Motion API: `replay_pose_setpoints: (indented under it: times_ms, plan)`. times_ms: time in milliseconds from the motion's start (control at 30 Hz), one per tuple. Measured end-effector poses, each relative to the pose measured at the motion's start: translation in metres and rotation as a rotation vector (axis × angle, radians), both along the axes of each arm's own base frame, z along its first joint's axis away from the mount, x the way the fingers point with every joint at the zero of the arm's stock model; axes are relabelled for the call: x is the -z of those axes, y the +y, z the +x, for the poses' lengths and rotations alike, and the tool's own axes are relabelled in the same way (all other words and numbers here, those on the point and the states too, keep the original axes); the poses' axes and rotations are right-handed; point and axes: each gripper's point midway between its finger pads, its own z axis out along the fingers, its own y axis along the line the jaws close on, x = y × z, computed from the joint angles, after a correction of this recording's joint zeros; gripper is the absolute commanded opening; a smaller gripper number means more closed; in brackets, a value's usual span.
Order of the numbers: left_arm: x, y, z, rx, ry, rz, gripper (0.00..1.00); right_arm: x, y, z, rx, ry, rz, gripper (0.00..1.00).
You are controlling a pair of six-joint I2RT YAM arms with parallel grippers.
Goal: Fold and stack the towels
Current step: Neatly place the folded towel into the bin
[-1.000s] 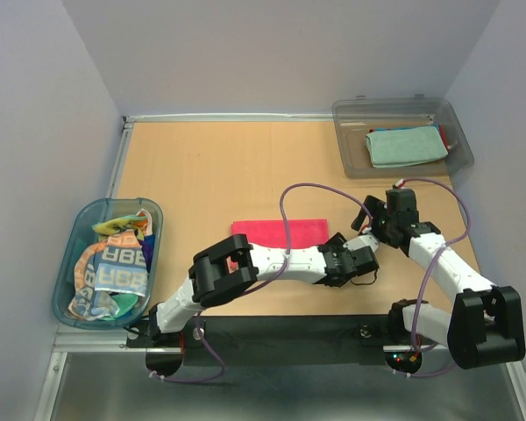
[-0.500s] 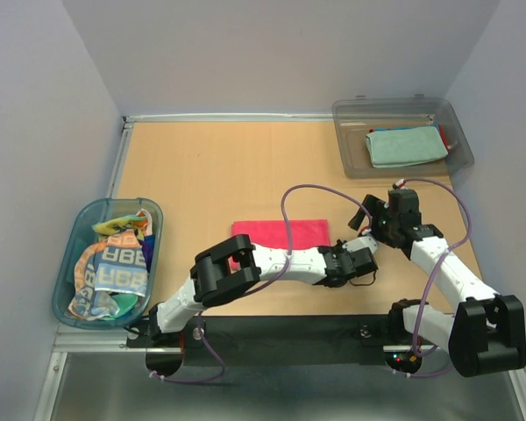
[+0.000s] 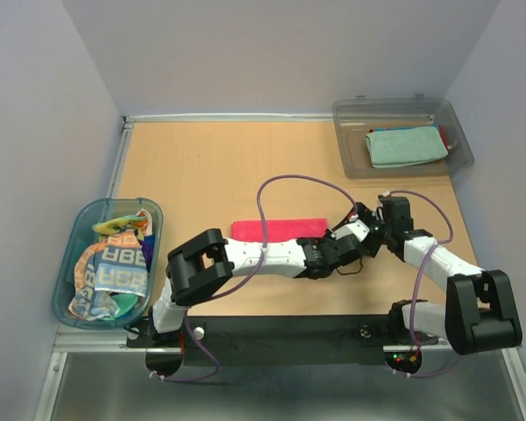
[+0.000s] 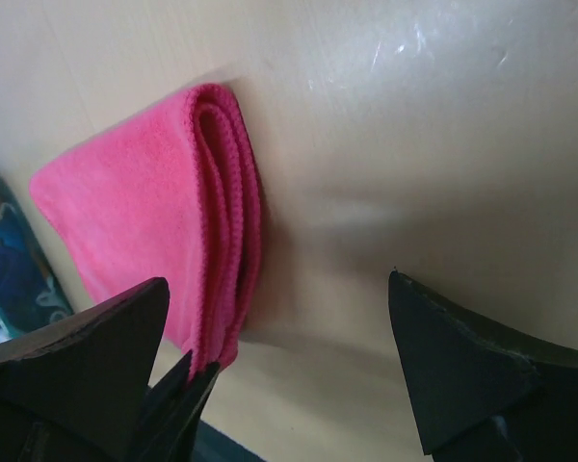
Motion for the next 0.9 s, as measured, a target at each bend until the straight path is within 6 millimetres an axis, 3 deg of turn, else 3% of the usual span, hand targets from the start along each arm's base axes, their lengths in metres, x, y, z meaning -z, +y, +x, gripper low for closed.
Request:
replay_pose_setpoints:
  times_ms: [200, 500, 633, 833, 900]
  plan:
    - [-0.017, -0.004, -0.001, 0.005, -0.004, -0.063, 0.00, 0.006, 0.021, 0.003, -0.024, 0.009, 0.146, 1.00]
    - [-0.019, -0.008, -0.002, 0.008, 0.004, -0.087, 0.00, 0.008, 0.052, 0.010, -0.095, 0.002, 0.317, 0.99]
    - [-0.019, -0.009, -0.002, 0.002, 0.007, -0.091, 0.00, 0.008, 0.070, 0.007, -0.141, 0.000, 0.354, 0.89]
    - [-0.019, -0.010, -0.003, -0.004, 0.017, -0.101, 0.01, 0.015, 0.077, 0.004, -0.161, 0.017, 0.380, 0.68]
    - [-0.018, -0.010, -0.003, -0.003, 0.023, -0.107, 0.02, 0.019, 0.078, 0.004, -0.167, 0.024, 0.378, 0.50]
